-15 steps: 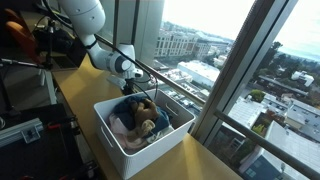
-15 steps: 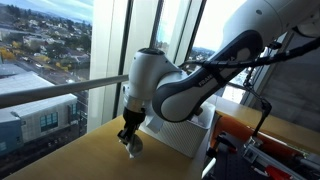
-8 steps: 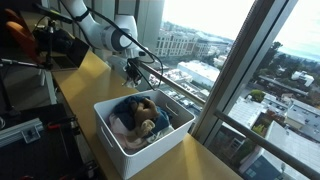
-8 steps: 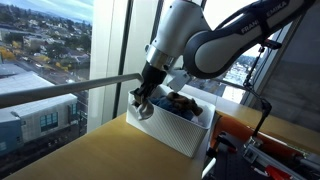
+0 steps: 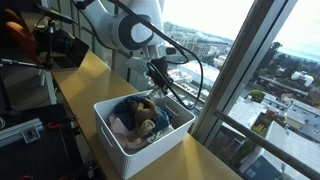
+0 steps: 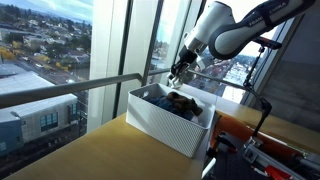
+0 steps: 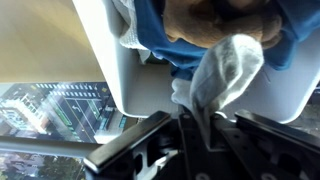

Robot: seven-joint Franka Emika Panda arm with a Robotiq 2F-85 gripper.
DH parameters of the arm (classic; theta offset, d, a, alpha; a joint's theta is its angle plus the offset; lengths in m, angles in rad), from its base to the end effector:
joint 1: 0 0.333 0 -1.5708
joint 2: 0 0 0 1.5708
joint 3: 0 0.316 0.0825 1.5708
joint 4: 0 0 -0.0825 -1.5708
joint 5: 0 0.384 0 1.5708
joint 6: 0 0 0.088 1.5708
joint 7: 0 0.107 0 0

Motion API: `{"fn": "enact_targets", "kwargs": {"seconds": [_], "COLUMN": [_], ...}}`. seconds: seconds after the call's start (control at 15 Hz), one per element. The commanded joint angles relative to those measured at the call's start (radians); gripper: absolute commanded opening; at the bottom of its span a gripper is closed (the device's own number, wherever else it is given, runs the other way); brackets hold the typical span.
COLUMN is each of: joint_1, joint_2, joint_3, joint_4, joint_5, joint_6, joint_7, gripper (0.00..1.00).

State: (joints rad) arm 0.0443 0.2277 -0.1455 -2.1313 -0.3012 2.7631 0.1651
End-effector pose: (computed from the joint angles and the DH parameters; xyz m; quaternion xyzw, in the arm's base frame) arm 0.6010 -0.0458 0.3440 0.9754 0.0009 0.2007 0.0915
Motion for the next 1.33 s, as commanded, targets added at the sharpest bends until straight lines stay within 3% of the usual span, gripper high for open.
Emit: {"fn": "enact_targets", "kwargs": {"seconds": [0.0,0.33,0.4,0.47,0.67,1.07,1.27], "joint_1": [-0.057,-0.027,-0.015,-0.002,0.009,-0.015,-0.018], "joint_2": [0.058,0.218,0.247,0.27,0.273,0.101,-0.006], "joint_3": [-0.056,-0.115,-0.121,-0.129,-0.142,-0.144,-0.141], "joint_4": [-0.091,-0.168,-0.175,-0.177,-0.175,-0.188,-0.192], "joint_5": [-0.053,-0.056,-0.049,-0.041,-0.012,0.015,0.005], "joint_6": [0.104,0.188,0.202,0.213,0.215,0.173,0.161], "joint_7": [-0.006,0.017,0.014,0.013,-0.012,-0.06,-0.065], "gripper": [0.02,0.02,0.33,0.35,0.55,0.97,1.0]}}
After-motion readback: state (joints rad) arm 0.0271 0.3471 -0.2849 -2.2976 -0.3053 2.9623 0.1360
